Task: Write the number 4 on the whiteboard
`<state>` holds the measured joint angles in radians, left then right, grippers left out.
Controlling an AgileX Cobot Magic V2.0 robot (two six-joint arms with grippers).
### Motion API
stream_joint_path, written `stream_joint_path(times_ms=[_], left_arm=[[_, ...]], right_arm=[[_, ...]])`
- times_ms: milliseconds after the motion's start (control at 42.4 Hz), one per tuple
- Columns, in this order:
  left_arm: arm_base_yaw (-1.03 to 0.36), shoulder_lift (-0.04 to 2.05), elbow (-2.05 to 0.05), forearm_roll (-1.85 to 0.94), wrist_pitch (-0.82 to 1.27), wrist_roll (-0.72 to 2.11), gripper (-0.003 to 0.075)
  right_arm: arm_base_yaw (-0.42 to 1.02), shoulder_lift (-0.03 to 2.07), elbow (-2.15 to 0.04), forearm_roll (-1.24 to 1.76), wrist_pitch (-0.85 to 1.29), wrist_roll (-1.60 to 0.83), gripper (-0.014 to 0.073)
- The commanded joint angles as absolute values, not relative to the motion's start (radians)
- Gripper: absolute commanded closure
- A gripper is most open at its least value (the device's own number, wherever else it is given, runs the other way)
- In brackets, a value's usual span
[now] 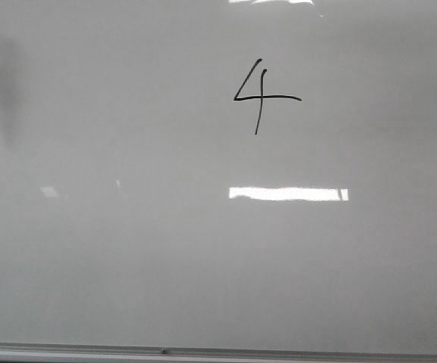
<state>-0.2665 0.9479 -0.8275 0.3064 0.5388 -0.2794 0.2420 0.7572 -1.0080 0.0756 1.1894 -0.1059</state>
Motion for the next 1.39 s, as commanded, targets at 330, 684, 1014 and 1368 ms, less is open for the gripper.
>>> stream_joint_path(times_ms=[330, 684, 1014, 1368], left_arm=[[-0.635, 0.723, -0.962, 0.263, 0.834, -0.276, 0.0417], [-0.666, 0.670, -0.962, 0.244, 0.855, -0.276, 0.0454], [-0.666, 0.670, -0.962, 0.237, 0.848, -0.219, 0.0741], [-0.666, 0.670, -0.962, 0.237, 0.847, -0.219, 0.0741]], right_arm=[[0.235, 0.547, -1.039, 0.063, 1.198, -0.026, 0.0067], [0.235, 0.505, -1.039, 0.063, 1.188, -0.027, 0.0219], [0.235, 0.505, -1.039, 0.063, 1.185, -0.027, 0.0660], [0.235, 0.505, -1.039, 0.063, 1.188, -0.027, 0.0663]])
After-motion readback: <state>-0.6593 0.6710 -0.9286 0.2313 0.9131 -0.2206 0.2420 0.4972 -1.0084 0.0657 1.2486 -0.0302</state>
